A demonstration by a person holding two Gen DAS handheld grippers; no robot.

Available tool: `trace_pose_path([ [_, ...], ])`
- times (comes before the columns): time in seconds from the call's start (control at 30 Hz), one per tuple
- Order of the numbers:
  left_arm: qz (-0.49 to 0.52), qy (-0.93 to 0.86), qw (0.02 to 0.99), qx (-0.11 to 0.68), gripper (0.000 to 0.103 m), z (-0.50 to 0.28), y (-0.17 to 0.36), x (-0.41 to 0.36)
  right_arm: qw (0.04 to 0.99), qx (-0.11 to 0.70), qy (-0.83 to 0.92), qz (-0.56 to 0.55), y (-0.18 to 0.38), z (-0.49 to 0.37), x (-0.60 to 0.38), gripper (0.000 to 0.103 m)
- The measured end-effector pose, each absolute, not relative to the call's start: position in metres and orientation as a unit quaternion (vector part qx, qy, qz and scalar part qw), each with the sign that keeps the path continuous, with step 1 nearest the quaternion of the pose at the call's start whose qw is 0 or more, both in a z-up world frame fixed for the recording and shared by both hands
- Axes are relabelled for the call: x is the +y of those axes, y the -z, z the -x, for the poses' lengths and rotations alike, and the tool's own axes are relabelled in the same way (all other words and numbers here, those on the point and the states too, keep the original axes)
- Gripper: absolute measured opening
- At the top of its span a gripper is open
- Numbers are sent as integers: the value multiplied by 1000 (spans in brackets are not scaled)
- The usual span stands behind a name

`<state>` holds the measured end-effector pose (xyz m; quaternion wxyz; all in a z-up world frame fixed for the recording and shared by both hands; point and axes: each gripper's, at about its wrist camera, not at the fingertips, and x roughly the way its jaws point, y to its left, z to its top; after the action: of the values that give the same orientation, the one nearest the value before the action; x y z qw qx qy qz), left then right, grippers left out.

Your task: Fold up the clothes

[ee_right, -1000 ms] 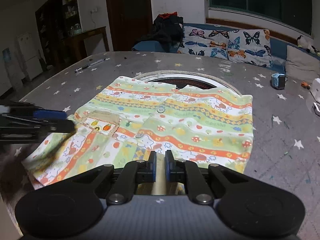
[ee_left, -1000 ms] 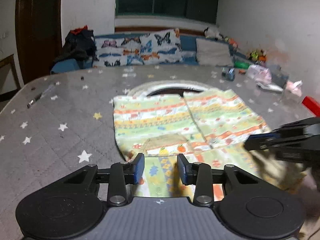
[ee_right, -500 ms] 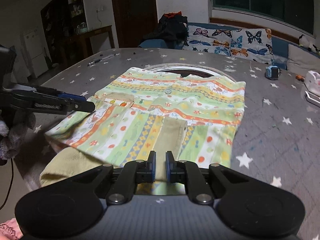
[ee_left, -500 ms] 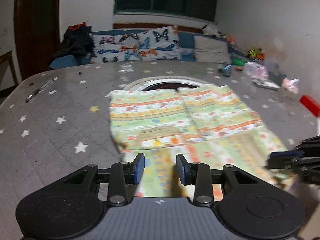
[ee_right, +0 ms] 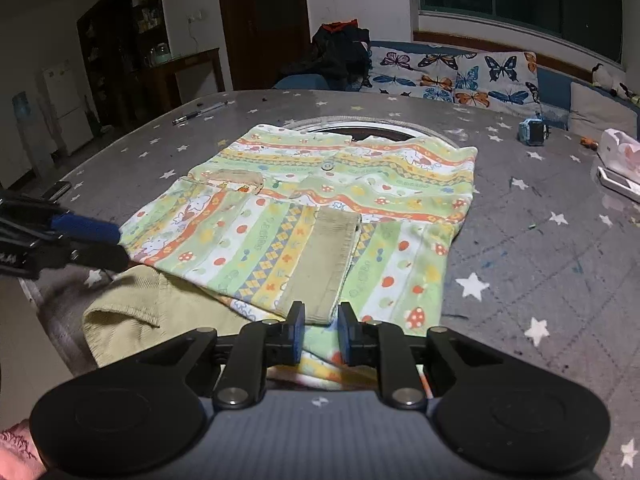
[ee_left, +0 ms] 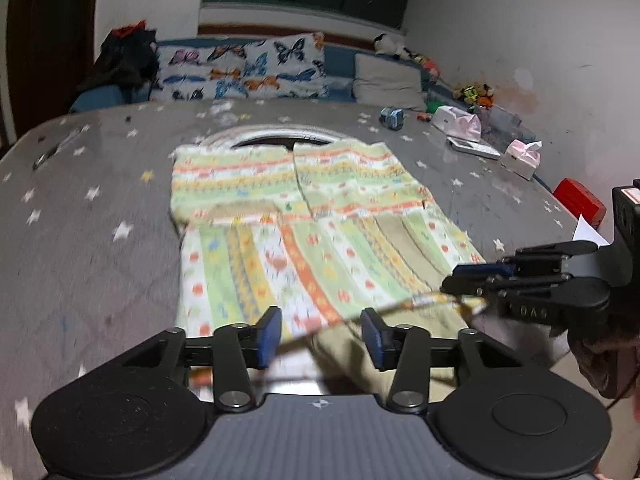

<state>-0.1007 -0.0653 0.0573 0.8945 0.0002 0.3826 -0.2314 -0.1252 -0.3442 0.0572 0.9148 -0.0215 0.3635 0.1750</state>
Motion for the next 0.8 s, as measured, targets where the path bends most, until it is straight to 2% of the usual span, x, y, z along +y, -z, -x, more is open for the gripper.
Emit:
trace_pose_path([
  [0.17,35,234,875,422,54,107,-51,-62,910,370,-181,39,-61,137,-347,18],
  [0.23,40,237,868,435,54,106,-47,-64,909,370,-184,52,-63,143,-346,22],
  [0.3,44,241,861,445,54,105,-44,-65,908,369,-188,64,-65,149,-346,31],
  [0.43,71,259,841,469,52,101,-37,-65,904,367,-199,95,-68,161,-343,32],
  [0.47,77,264,837,473,49,101,-36,-66,902,367,-202,100,-67,163,-343,32],
  [0.53,88,274,829,479,33,99,-35,-67,898,370,-210,111,-64,166,-341,33],
  [0.63,106,284,819,487,16,93,-35,-67,891,375,-220,126,-59,169,-339,39],
  [0.73,124,290,819,480,13,84,-45,-63,887,369,-237,145,-58,172,-335,43],
  [0.8,136,295,821,469,13,76,-54,-61,886,358,-247,163,-58,175,-330,50],
])
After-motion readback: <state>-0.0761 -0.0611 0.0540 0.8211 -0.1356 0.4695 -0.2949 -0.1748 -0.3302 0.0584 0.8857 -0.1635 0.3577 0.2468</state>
